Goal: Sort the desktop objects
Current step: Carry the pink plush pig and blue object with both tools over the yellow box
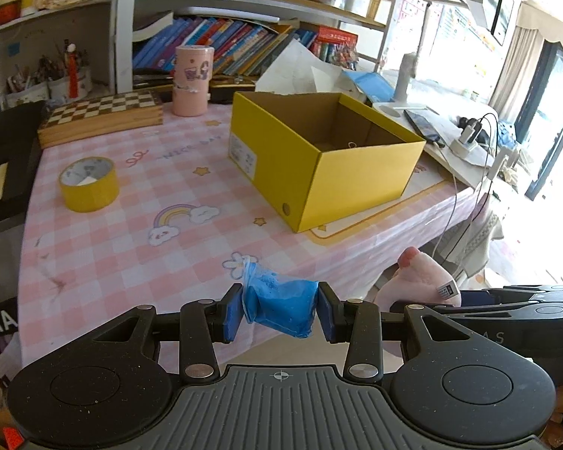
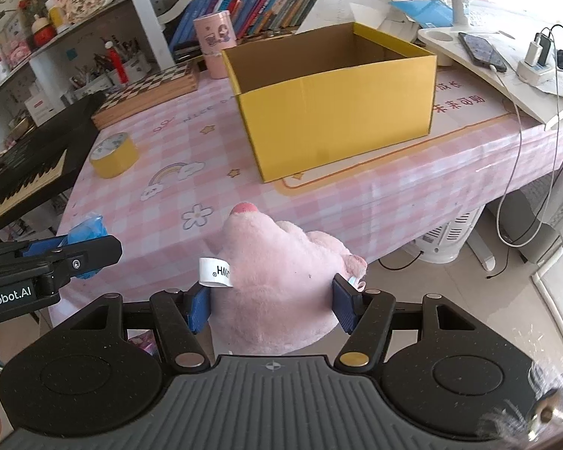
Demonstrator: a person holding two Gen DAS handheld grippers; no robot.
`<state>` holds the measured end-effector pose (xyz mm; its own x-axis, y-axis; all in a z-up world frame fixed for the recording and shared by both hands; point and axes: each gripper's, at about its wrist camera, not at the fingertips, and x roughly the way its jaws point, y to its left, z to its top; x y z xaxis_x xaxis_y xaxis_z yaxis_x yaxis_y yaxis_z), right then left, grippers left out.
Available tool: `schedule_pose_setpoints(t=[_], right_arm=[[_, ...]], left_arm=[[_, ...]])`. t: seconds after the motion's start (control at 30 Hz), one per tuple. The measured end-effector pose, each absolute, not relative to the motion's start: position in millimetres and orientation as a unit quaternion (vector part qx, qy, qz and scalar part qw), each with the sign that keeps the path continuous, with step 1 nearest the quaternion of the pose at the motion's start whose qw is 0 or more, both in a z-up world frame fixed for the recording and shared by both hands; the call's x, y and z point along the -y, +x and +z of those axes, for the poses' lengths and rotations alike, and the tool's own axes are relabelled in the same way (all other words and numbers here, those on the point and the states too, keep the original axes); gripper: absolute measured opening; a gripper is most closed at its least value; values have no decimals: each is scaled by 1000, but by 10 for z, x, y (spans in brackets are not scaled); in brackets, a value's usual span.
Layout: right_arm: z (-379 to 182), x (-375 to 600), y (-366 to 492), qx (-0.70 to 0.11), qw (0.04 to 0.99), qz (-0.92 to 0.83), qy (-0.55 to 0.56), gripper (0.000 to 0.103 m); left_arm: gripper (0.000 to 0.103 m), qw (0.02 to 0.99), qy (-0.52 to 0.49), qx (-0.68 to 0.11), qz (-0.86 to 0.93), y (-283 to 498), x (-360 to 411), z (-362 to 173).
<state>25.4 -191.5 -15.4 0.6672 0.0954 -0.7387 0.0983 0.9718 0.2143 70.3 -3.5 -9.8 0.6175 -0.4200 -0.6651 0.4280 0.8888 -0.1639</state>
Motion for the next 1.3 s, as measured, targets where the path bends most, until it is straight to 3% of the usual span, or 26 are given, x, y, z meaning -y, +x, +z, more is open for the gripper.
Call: schedule_pose_setpoints(t=[0.83, 1.3], right_arm=[[-171, 2982, 866, -410, 901, -30, 137, 61], [388, 3550, 1388, -283, 952, -14, 114, 61]], left_arm=[[39, 895, 33, -353, -271, 1320, 1125, -61], [39, 933, 43, -281, -222, 1810, 1589, 264]])
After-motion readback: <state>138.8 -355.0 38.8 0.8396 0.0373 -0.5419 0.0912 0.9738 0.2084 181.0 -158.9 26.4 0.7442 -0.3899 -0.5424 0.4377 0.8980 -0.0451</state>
